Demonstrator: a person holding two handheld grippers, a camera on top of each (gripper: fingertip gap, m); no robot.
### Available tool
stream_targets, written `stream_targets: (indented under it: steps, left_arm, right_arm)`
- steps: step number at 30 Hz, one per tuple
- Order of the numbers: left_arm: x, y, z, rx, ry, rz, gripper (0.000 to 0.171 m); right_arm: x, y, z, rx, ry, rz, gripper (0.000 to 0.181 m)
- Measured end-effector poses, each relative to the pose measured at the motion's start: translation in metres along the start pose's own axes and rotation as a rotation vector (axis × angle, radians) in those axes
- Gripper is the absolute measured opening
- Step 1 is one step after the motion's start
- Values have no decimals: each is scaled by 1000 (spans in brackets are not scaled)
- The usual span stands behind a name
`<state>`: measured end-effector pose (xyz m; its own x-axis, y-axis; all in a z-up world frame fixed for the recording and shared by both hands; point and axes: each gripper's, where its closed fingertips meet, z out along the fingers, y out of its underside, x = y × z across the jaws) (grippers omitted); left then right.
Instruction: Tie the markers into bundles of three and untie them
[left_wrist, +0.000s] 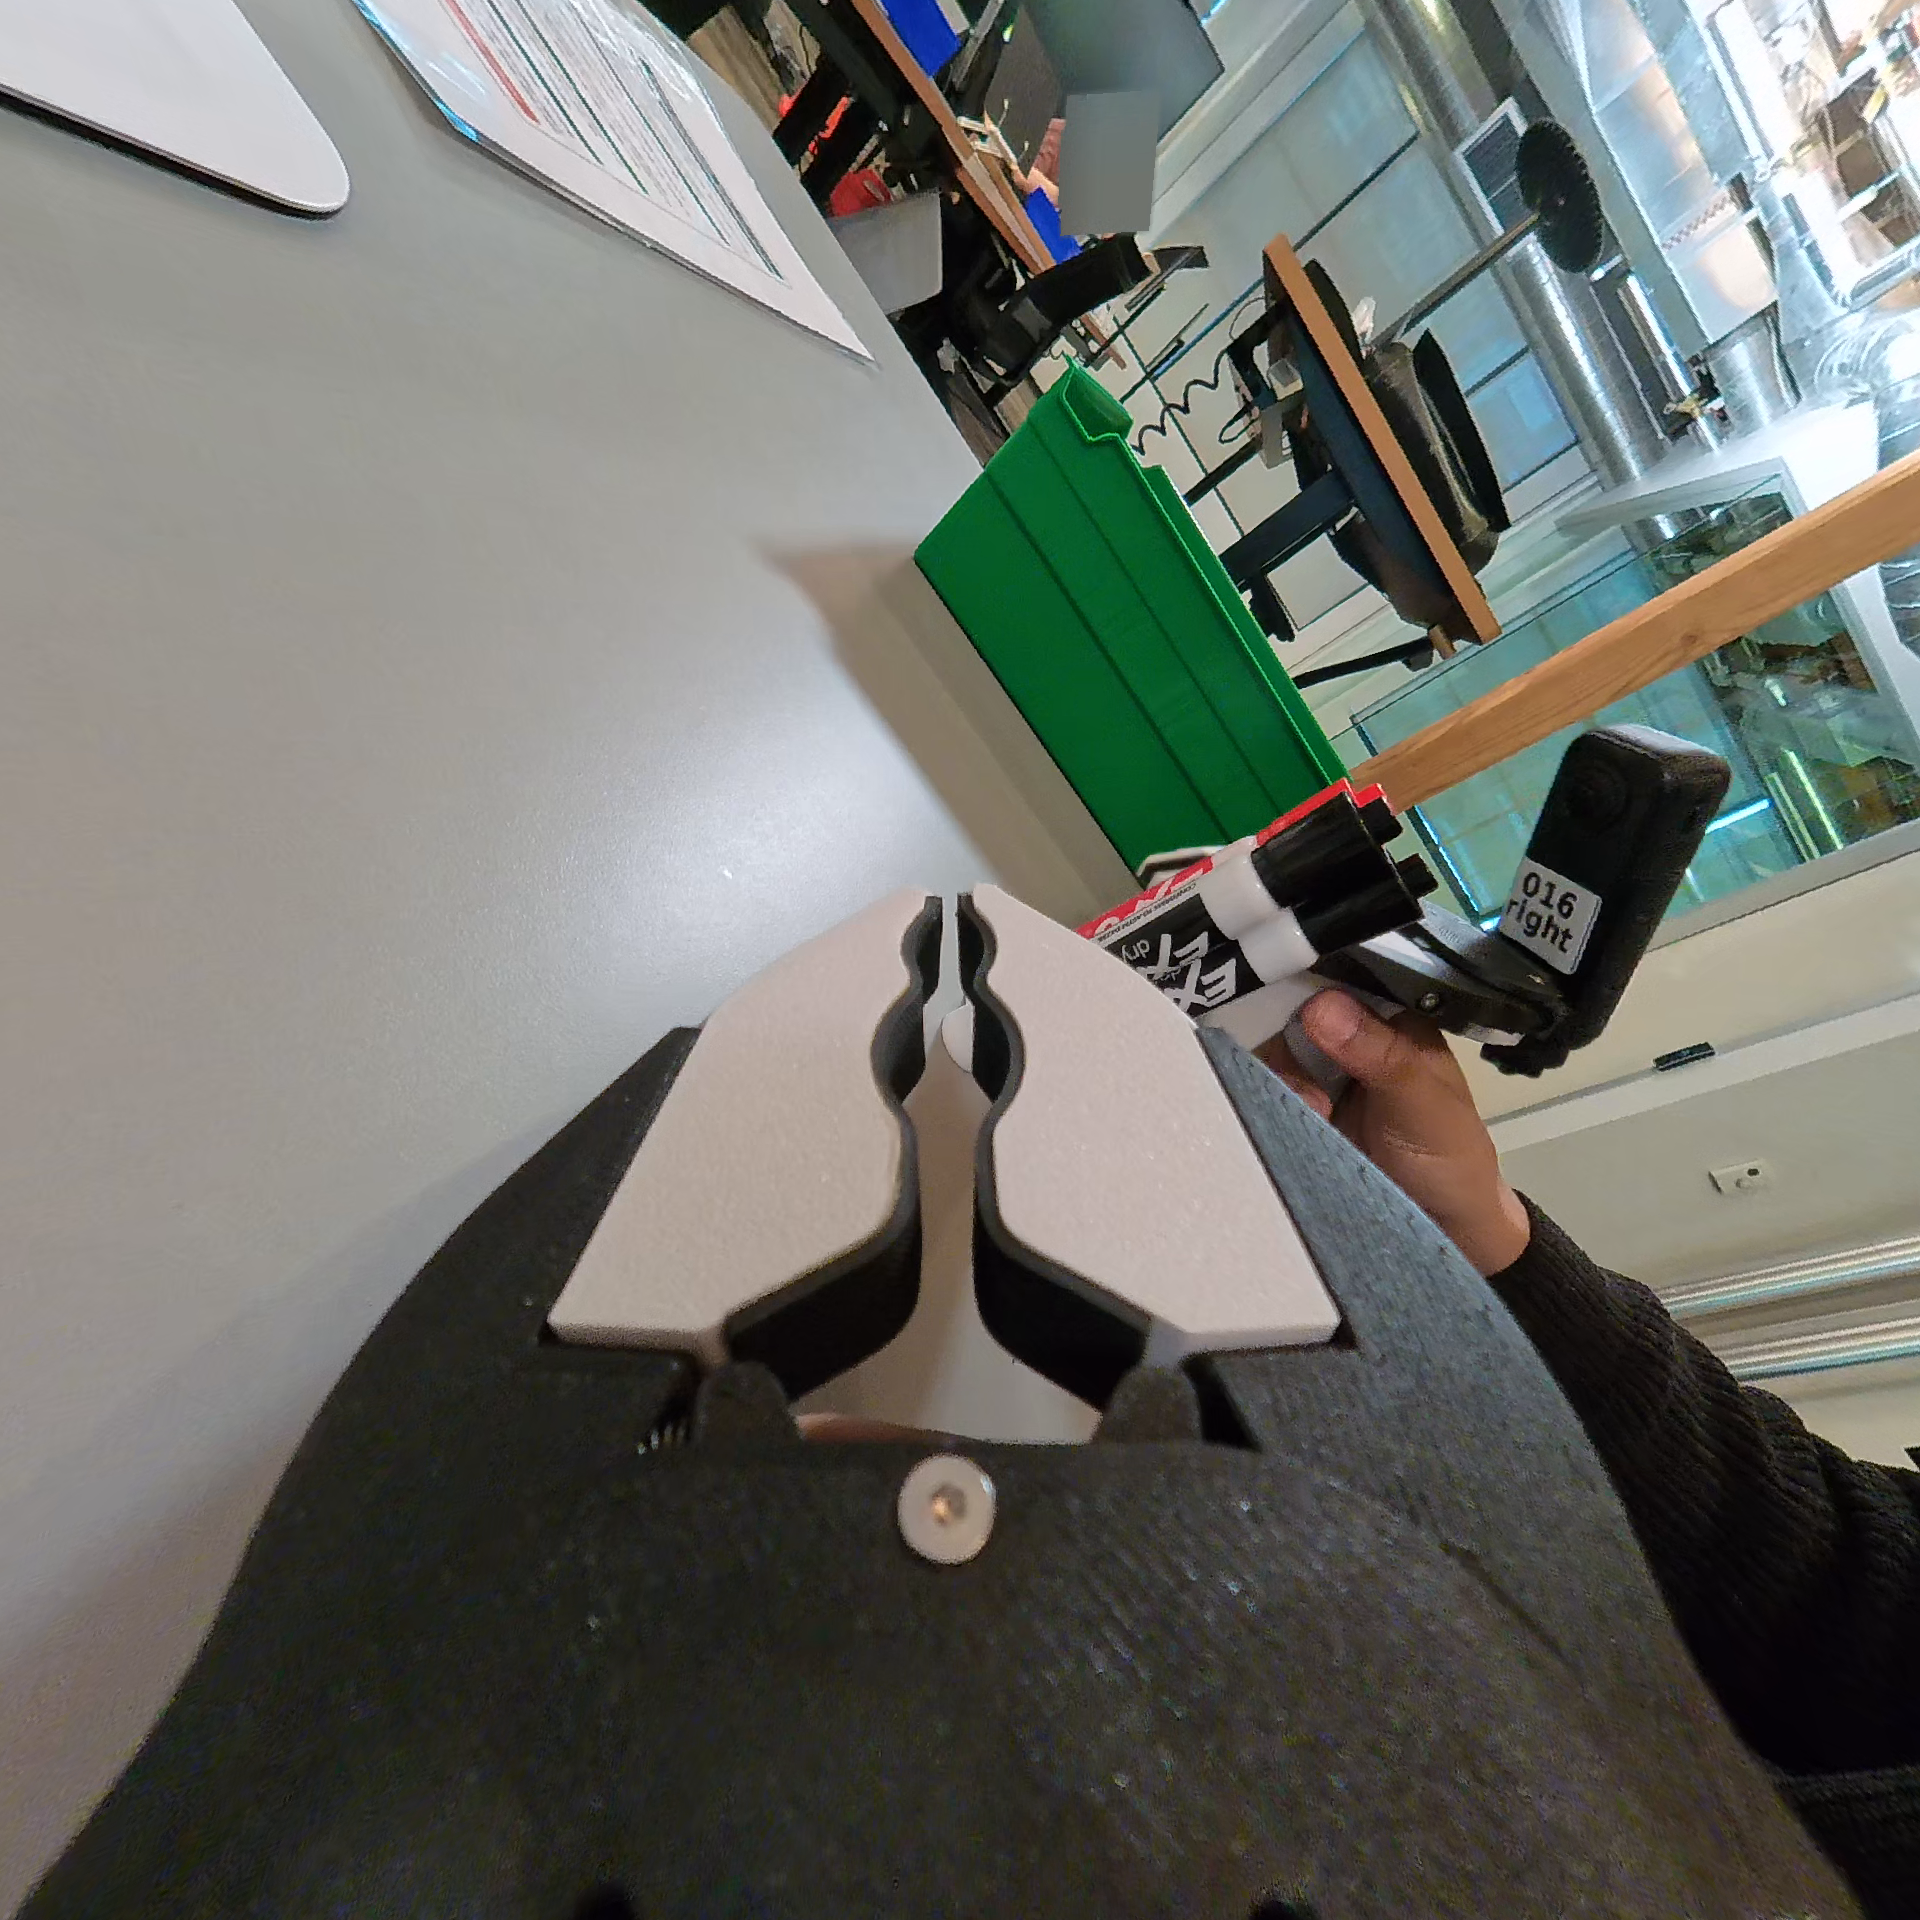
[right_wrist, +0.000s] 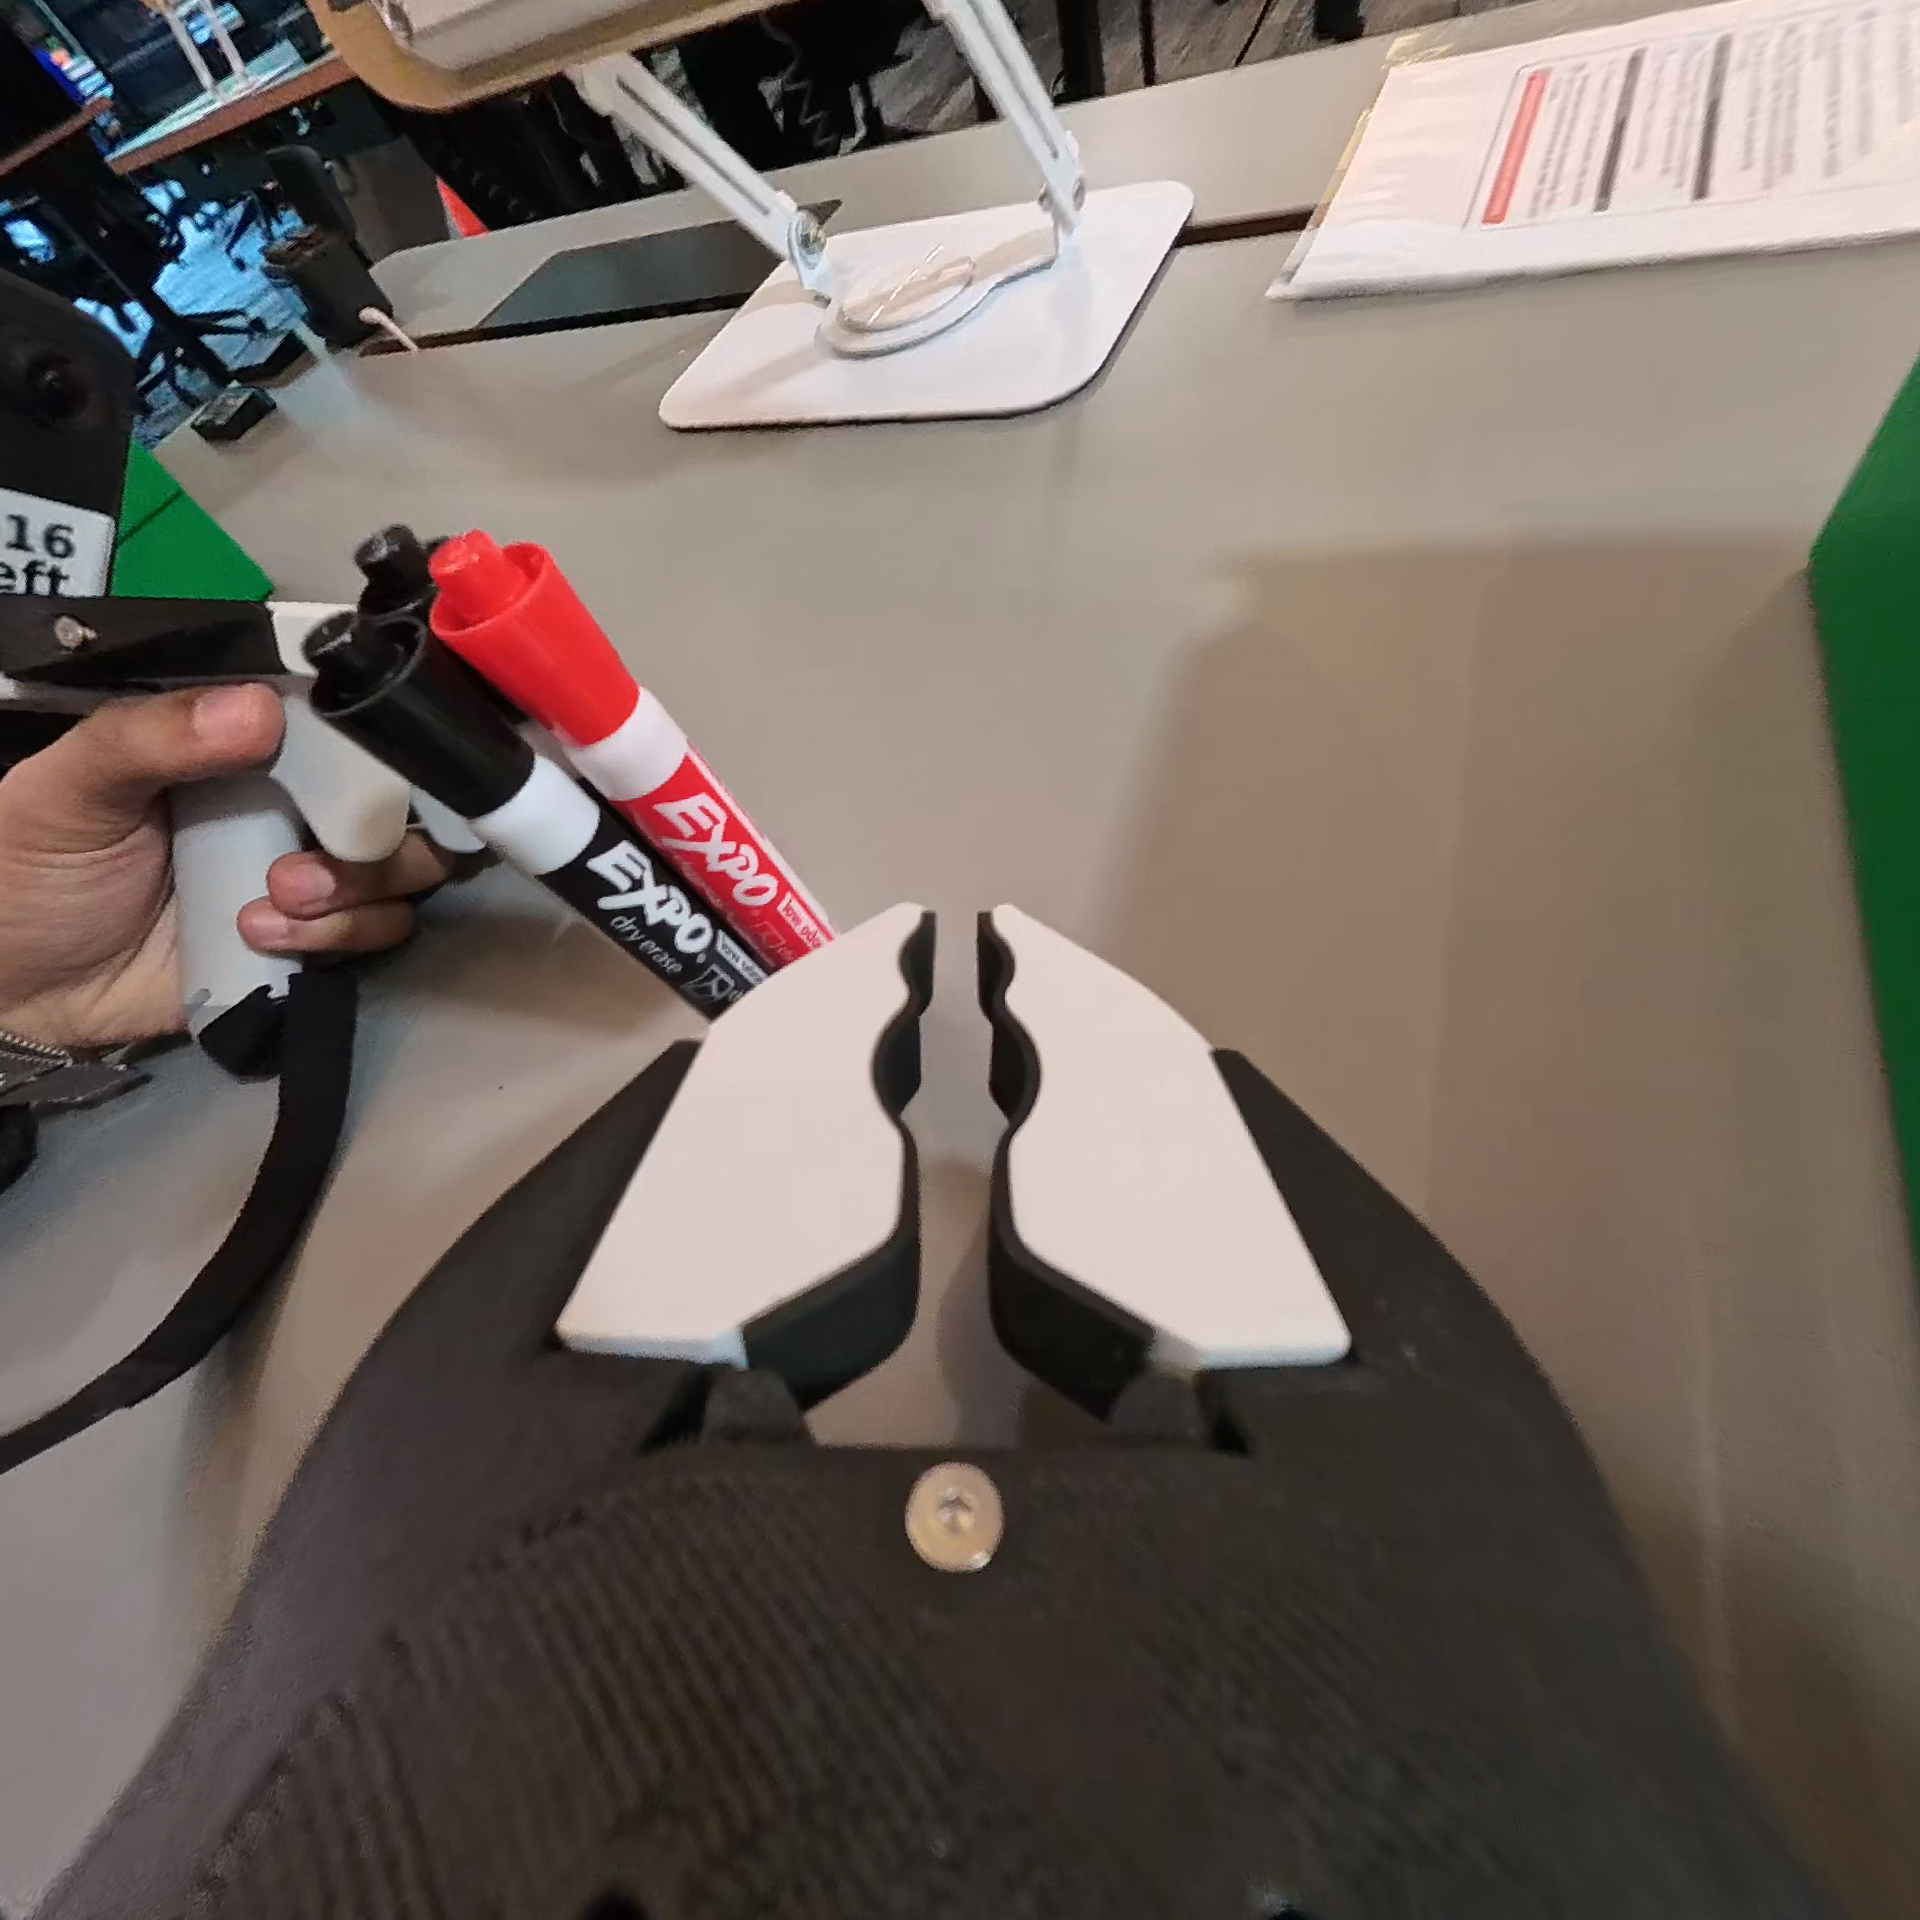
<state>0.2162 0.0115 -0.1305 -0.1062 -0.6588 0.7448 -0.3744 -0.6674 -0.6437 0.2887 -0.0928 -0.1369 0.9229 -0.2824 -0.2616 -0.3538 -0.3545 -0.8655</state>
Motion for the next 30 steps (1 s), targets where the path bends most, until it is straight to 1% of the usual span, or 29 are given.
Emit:
stream_targets:
  steps: [1,2,5,8,10,11,13,15,16,18,19,20,23,27,30]
  left_arm:
    - [0,0,0,-2,1,0,5]
    - [0,0,0,-2,0,-1,5]
    - [0,0,0,-2,0,-1,5]
    - [0,0,0,-2,-1,-1,5]
    - [0,0,0,-1,-2,-1,5]
    - [0,0,0,0,-2,0,5]
    - [0,0,0,1,-2,0,5]
    - [0,0,0,1,-2,0,5]
    - [0,0,0,1,-2,0,5]
    - [0,0,0,1,-2,-1,5]
    - [-1,0,0,2,-2,-1,5]
    - [0,0,0,2,-2,-1,5]
    - [-1,0,0,2,-2,-1,5]
    - [0,0,0,1,-1,-2,5]
    - [0,0,0,2,-1,-2,5]
  right_arm:
    - [4,-5,-2,31,31,-11,6]
    - [8,-11,-5,67,71,-31,0]
    - [15,-30,-17,163,179,-129,0]
    - [9,-49,-32,263,218,-237,0]
    - [7,-61,-41,335,251,-275,0]
    - [10,-67,-45,362,291,-270,5]
    - [13,-70,-49,362,337,-279,20]
    - [15,-70,-50,348,371,-317,41]
    - [16,-69,-49,335,377,-334,42]
    - [10,-66,-48,337,330,-356,30]
    - [6,-63,-47,338,285,-361,3]
    - [7,-64,-47,352,280,-355,1]
    - [20,-69,-55,405,371,-353,0]
    - [17,-76,-62,444,386,-423,0]
    - [17,-76,-69,454,439,-439,0]
